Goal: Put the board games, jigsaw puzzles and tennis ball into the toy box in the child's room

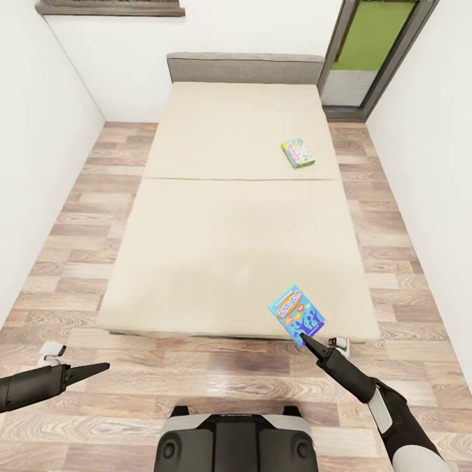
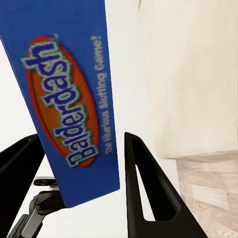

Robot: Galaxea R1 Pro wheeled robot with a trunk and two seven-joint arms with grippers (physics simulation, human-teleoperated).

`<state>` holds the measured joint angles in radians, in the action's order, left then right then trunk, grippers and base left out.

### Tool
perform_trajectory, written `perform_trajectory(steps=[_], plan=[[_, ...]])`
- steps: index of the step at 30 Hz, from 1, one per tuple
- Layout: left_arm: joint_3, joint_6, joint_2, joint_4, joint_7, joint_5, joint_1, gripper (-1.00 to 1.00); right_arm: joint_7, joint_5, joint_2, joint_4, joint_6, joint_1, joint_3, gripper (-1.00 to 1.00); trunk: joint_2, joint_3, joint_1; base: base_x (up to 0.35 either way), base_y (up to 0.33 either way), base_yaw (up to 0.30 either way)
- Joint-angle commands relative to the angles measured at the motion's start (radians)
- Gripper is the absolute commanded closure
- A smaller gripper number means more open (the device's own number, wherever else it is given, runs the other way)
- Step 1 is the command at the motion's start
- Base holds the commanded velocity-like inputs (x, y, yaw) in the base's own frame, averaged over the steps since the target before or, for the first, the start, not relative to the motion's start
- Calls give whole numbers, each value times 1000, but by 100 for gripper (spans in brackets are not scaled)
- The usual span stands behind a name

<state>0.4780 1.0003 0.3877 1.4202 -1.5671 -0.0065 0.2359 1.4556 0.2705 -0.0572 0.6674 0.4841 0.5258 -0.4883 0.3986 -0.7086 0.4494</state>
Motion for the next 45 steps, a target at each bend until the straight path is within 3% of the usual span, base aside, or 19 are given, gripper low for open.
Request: perform_trajectory(steps=[1, 45], plan=[[0, 11, 1, 0, -4, -1, 0, -100, 3, 1, 0, 0, 10, 0, -1, 100, 1, 1, 1, 0, 0, 0], [1, 11, 0, 0, -4, -2, 0, -100, 2, 1, 1, 0, -5, 0, -1, 100, 1, 72, 1, 0, 0, 0]])
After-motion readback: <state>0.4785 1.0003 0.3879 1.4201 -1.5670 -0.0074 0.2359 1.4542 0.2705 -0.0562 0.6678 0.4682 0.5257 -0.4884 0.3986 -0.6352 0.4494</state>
